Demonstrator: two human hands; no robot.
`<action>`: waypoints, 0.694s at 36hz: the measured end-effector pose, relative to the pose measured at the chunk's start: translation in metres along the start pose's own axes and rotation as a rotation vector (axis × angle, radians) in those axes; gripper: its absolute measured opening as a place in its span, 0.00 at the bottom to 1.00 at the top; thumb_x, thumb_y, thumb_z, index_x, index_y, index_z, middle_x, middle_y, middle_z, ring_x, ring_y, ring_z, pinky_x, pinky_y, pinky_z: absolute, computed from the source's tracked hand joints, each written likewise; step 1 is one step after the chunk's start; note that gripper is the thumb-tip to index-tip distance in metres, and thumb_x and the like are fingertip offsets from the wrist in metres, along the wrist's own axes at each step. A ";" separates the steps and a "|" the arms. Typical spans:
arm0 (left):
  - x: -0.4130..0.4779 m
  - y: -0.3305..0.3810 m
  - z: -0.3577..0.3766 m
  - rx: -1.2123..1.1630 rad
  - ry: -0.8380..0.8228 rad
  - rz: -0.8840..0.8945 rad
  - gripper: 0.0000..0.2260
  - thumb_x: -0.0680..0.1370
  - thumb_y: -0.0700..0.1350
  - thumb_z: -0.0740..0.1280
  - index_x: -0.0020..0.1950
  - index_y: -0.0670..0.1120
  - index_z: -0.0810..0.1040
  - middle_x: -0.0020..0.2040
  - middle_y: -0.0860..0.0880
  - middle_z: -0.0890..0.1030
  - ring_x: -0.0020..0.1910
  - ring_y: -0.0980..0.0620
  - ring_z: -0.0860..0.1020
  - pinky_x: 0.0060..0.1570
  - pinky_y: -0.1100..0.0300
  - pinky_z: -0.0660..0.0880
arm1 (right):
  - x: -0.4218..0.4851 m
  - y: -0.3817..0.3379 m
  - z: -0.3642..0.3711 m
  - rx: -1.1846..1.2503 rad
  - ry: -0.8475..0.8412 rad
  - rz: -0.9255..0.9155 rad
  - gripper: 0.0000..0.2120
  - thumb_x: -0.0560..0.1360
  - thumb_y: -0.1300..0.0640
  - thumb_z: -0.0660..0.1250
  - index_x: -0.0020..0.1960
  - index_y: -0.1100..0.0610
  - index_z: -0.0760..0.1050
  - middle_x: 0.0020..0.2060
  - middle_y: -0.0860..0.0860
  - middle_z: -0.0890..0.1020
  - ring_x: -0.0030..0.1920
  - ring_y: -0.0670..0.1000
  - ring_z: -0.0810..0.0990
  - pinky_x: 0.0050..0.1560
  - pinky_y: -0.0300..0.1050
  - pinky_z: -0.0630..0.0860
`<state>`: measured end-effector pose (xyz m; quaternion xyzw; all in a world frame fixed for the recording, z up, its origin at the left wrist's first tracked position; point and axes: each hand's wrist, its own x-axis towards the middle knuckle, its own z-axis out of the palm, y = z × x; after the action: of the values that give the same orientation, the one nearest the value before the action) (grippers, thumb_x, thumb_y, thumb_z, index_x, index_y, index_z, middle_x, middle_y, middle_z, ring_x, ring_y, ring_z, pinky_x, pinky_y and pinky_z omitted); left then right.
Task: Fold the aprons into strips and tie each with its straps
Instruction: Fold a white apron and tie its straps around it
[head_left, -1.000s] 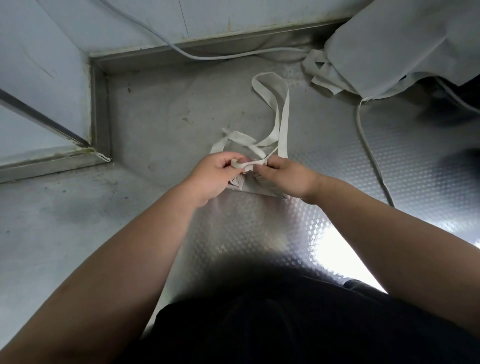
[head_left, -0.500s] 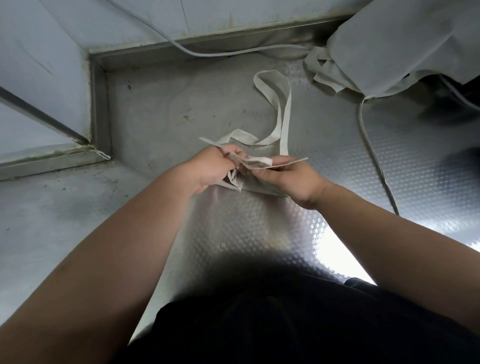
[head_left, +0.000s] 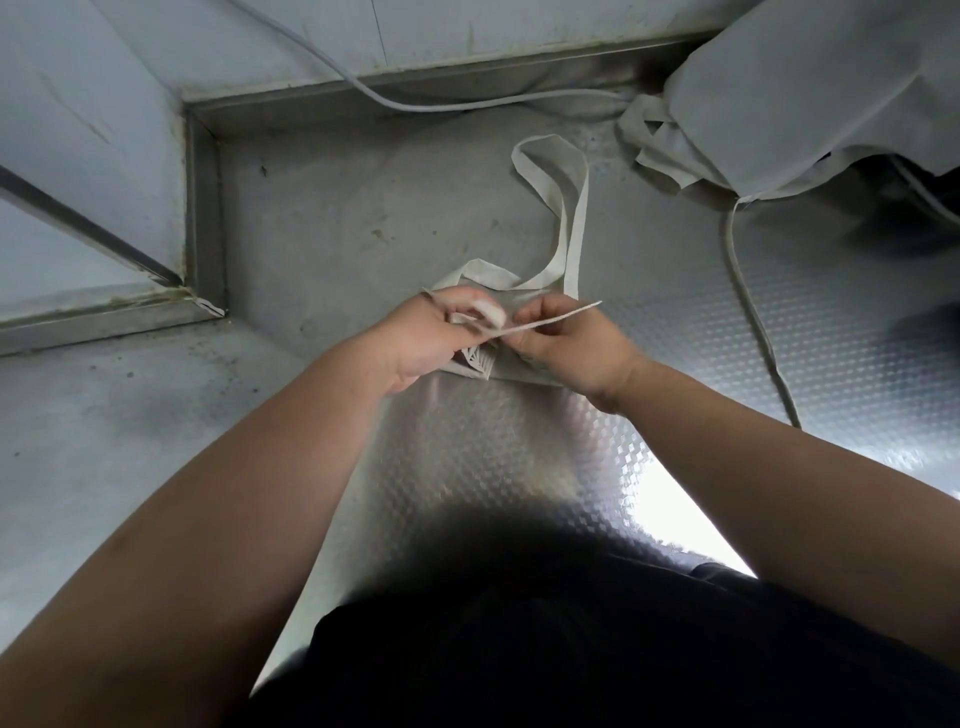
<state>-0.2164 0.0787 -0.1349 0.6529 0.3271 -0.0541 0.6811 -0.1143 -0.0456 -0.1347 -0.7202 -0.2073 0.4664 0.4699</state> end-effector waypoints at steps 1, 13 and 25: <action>0.000 0.000 0.000 0.010 -0.007 0.000 0.10 0.76 0.34 0.66 0.41 0.48 0.77 0.36 0.52 0.78 0.36 0.59 0.75 0.34 0.67 0.76 | 0.002 0.001 0.001 -0.034 -0.023 0.004 0.06 0.73 0.57 0.72 0.40 0.52 0.75 0.35 0.47 0.77 0.35 0.43 0.74 0.38 0.33 0.70; 0.004 -0.004 -0.006 -0.025 0.033 -0.036 0.07 0.76 0.37 0.68 0.41 0.48 0.80 0.33 0.53 0.81 0.40 0.54 0.78 0.49 0.54 0.77 | 0.009 -0.014 -0.007 -0.247 -0.185 0.079 0.12 0.73 0.51 0.71 0.32 0.50 0.75 0.24 0.39 0.77 0.29 0.37 0.74 0.34 0.28 0.69; -0.002 -0.015 -0.001 0.070 0.057 0.097 0.12 0.76 0.36 0.68 0.47 0.54 0.83 0.47 0.54 0.83 0.45 0.63 0.79 0.52 0.66 0.75 | 0.020 -0.012 -0.009 -0.358 -0.214 0.136 0.19 0.76 0.43 0.63 0.60 0.53 0.78 0.58 0.46 0.78 0.59 0.46 0.74 0.63 0.39 0.69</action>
<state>-0.2256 0.0770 -0.1467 0.6928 0.3124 -0.0138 0.6498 -0.0952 -0.0298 -0.1329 -0.7508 -0.2865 0.5266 0.2774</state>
